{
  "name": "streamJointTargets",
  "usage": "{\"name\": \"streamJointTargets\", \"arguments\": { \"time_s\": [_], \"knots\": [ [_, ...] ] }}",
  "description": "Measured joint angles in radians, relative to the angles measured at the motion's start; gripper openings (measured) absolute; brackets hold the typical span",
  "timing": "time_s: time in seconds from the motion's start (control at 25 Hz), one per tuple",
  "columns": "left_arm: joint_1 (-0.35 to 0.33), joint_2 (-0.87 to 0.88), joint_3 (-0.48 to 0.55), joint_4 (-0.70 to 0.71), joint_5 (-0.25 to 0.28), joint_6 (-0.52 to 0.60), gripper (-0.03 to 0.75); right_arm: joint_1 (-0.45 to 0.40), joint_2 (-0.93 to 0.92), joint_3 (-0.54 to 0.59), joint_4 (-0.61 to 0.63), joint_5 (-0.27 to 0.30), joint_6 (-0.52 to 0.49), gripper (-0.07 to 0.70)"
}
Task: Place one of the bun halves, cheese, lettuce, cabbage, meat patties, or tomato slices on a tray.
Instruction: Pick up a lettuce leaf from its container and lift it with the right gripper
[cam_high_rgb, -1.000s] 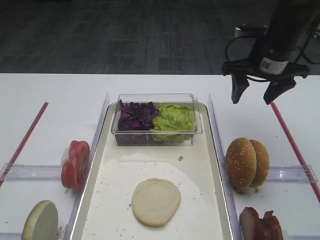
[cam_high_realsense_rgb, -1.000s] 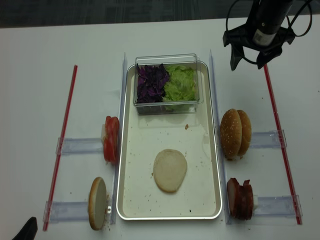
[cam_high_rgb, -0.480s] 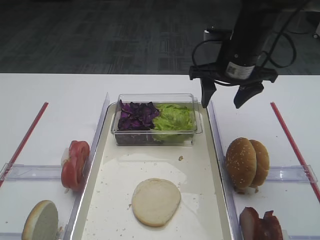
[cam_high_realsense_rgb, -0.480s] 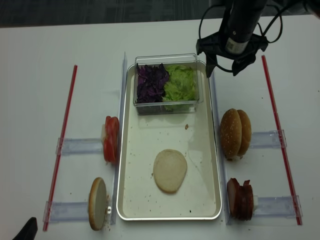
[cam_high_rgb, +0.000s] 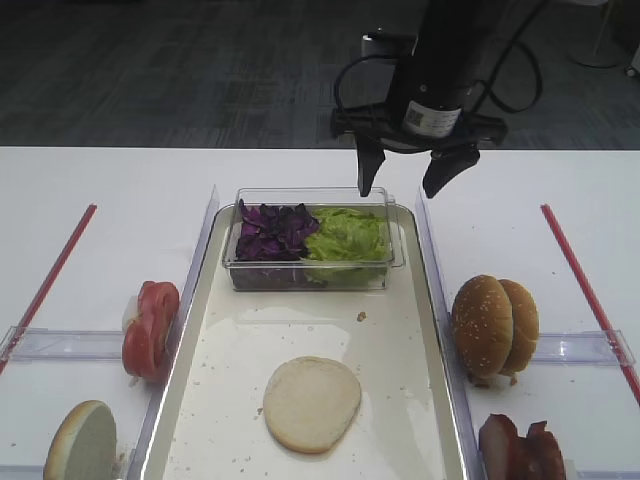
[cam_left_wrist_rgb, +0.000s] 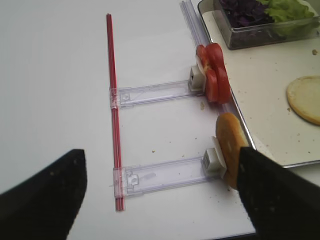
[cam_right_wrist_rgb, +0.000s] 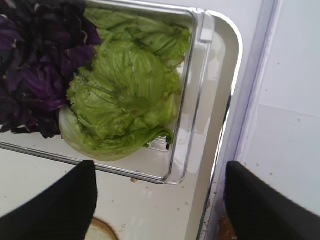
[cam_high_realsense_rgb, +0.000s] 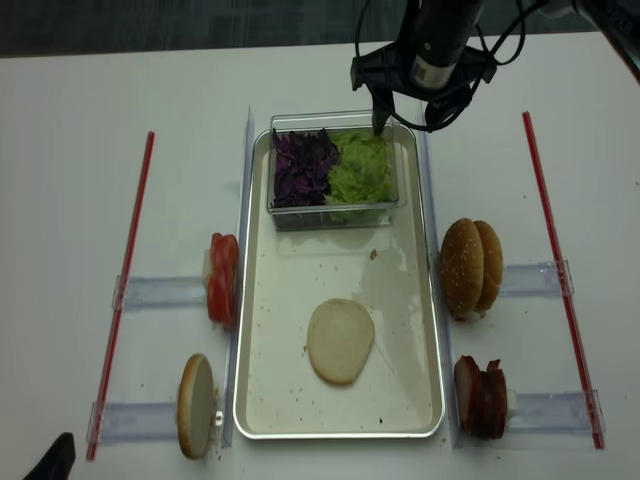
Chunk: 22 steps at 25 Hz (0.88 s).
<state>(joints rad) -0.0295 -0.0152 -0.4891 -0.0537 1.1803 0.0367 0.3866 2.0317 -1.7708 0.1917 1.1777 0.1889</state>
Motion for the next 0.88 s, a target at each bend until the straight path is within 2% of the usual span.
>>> {"name": "streamJointTargets", "arguments": {
  "time_s": [0.16, 0.6, 0.88],
  "knots": [
    [0.000, 0.000, 0.000, 0.000, 0.000, 0.000, 0.565, 0.021, 0.063, -0.067, 0.000, 0.043, 0.024, 0.551],
    [0.000, 0.000, 0.000, 0.000, 0.000, 0.000, 0.565, 0.099, 0.179, -0.218, 0.006, 0.053, 0.052, 0.551],
    [0.000, 0.000, 0.000, 0.000, 0.000, 0.000, 0.565, 0.103, 0.220, -0.234, -0.014, 0.053, 0.058, 0.551]
  ]
}}
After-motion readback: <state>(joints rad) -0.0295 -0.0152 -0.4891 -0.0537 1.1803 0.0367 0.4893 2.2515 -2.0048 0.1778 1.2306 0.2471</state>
